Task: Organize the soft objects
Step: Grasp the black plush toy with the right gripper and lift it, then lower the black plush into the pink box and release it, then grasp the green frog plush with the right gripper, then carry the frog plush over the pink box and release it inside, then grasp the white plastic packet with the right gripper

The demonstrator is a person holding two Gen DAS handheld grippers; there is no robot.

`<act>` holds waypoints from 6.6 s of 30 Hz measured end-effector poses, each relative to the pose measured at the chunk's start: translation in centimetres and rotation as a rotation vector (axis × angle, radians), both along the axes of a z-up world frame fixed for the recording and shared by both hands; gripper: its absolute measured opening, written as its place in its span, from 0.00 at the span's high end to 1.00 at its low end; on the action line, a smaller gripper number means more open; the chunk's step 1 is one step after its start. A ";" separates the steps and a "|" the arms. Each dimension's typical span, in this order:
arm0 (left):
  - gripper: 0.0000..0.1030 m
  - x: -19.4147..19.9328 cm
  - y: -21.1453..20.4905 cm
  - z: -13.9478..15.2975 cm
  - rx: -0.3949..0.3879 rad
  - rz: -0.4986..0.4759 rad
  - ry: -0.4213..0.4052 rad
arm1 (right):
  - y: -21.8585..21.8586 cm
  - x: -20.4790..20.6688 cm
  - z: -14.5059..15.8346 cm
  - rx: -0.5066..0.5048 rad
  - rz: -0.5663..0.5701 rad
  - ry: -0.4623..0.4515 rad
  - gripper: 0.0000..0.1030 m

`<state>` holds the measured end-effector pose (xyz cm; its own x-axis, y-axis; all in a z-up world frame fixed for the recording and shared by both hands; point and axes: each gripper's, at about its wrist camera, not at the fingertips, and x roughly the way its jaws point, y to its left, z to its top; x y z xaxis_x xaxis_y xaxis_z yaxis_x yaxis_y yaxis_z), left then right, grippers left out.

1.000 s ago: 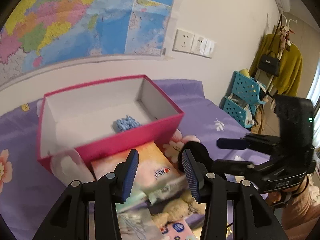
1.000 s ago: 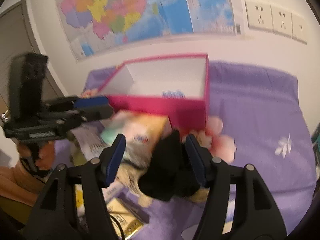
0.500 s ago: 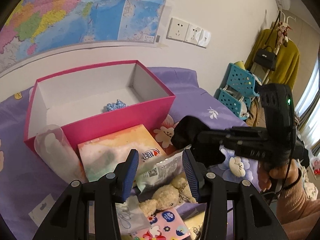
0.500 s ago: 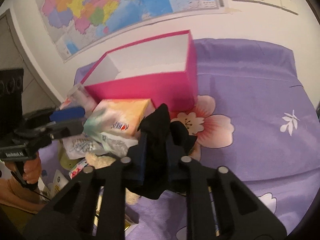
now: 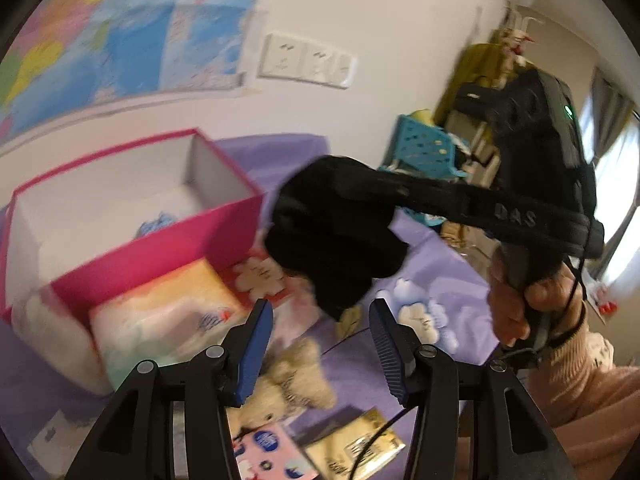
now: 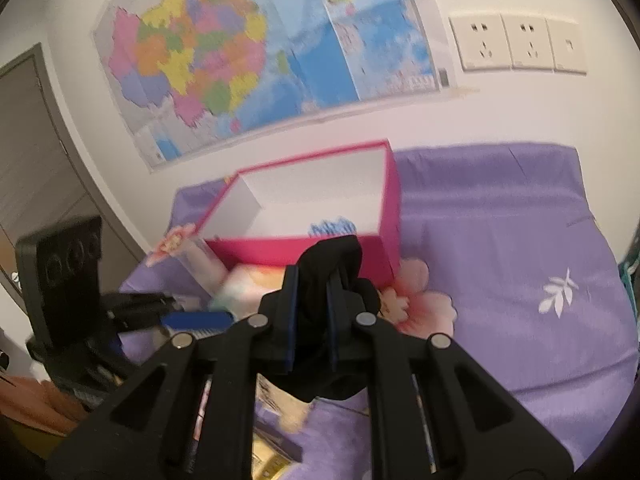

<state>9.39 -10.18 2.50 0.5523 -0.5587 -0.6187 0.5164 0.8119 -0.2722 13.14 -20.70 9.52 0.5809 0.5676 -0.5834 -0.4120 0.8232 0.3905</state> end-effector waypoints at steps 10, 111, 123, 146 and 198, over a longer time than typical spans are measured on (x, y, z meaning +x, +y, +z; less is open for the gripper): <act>0.62 3.0 0.0 3.5 0.012 0.067 -0.096 | 2.8 2.0 4.0 0.053 0.076 -0.107 0.87; 0.29 -10.5 16.8 -3.5 -0.100 0.421 0.114 | 17.6 -6.8 -6.2 -0.057 0.486 0.104 0.56; 0.29 -11.6 15.1 4.2 -0.060 0.409 -0.105 | 15.8 -7.0 0.7 0.017 0.459 -0.068 0.56; 0.29 2.5 14.1 6.7 0.083 0.475 -0.155 | 14.0 7.5 2.0 0.088 0.298 -0.092 0.56; 0.28 -6.9 20.7 -2.8 -0.066 0.531 0.030 | 15.8 -5.7 -8.0 -0.344 0.518 0.037 0.45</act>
